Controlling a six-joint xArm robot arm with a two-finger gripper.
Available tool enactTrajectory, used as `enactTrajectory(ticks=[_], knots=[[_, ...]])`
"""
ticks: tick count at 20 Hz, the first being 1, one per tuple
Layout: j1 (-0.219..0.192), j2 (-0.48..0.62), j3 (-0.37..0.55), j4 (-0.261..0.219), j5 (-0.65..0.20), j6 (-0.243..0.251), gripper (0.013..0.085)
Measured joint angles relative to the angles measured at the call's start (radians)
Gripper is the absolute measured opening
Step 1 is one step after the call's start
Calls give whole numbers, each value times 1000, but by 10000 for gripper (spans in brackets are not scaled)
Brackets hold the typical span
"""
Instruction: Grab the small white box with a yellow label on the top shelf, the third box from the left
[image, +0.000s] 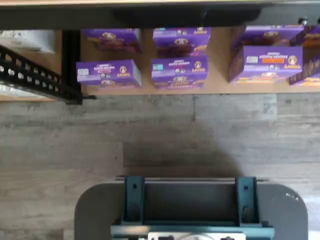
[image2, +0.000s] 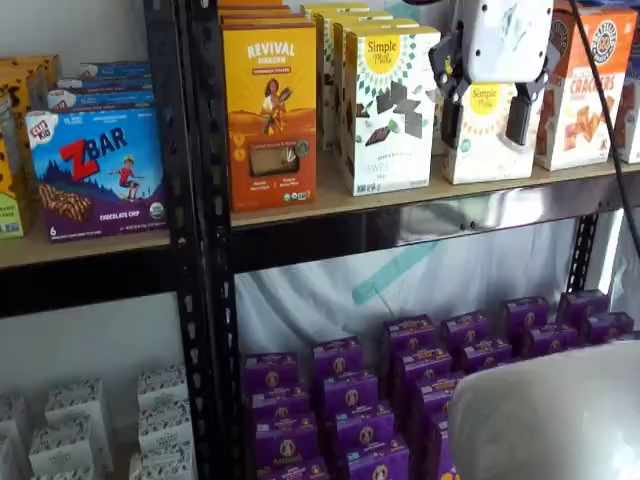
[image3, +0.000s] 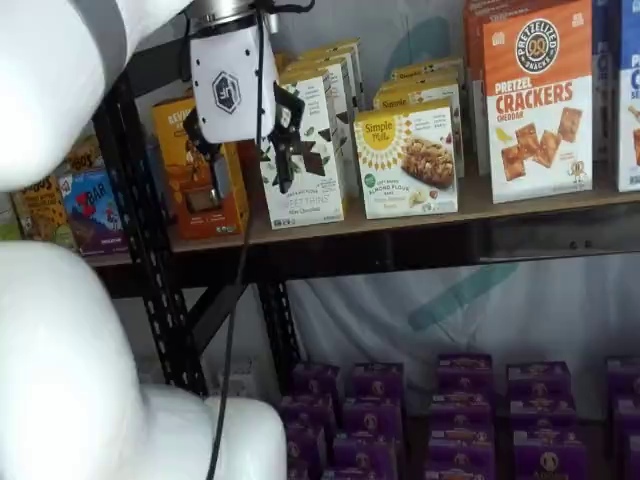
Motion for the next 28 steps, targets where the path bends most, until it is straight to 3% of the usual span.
enactTrajectory(ticks=[5, 15, 28], knots=[[-41, 17, 0, -8, -49, -45, 850], [-59, 64, 8, -33, -106, -72, 850], [-114, 116, -5, -61, -151, -133, 850]])
